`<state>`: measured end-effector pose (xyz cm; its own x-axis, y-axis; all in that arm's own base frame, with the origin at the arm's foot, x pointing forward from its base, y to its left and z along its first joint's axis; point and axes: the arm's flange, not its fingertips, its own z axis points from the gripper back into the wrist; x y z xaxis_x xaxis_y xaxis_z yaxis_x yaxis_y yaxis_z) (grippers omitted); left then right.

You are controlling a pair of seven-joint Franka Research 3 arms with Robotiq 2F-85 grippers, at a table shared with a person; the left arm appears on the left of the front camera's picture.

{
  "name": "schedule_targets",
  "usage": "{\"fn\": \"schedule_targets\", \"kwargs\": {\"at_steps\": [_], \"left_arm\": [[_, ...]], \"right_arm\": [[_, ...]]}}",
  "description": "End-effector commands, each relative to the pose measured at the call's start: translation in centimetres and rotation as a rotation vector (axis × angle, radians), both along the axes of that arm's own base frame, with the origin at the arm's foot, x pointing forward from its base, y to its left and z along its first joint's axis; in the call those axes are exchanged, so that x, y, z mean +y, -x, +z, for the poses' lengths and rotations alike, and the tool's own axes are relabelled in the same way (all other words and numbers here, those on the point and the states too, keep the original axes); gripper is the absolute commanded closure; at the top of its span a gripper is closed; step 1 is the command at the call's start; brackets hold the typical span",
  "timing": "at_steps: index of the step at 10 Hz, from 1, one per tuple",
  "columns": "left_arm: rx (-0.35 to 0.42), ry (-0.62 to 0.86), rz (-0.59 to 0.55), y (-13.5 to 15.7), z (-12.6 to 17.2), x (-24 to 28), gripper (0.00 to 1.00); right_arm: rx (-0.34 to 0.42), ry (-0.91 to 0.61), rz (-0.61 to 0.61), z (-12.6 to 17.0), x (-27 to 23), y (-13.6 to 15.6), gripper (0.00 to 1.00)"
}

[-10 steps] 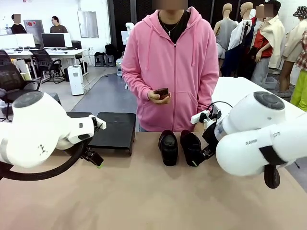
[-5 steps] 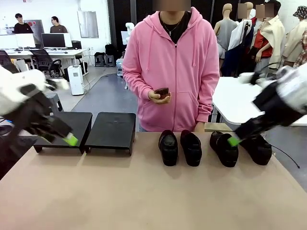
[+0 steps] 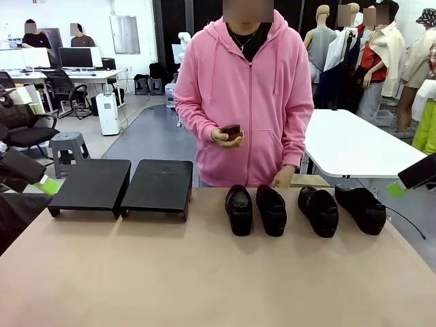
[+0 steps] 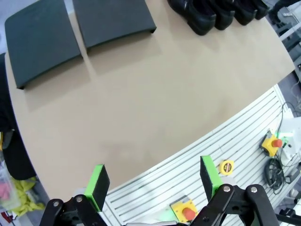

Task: Organize the shoes by placing them on the stand.
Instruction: Pick up one Shoe and place it in the middle of the table.

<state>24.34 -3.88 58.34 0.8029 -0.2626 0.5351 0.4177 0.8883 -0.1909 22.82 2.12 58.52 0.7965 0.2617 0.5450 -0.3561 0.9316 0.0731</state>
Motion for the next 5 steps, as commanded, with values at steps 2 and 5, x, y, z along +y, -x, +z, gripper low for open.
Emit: {"fn": "schedule_targets", "kwargs": {"at_steps": [2, 5], "left_arm": [[0.005, 0.005, -0.016, -0.46, -0.21, -1.04, 0.00], [0.005, 0.005, -0.016, -0.46, -0.21, -1.04, 0.00]], "right_arm": [[0.011, 0.007, 0.048, -0.29, 1.29, -0.26, 0.00], [0.011, 0.007, 0.048, -0.29, 1.29, -0.26, 0.00]]}}
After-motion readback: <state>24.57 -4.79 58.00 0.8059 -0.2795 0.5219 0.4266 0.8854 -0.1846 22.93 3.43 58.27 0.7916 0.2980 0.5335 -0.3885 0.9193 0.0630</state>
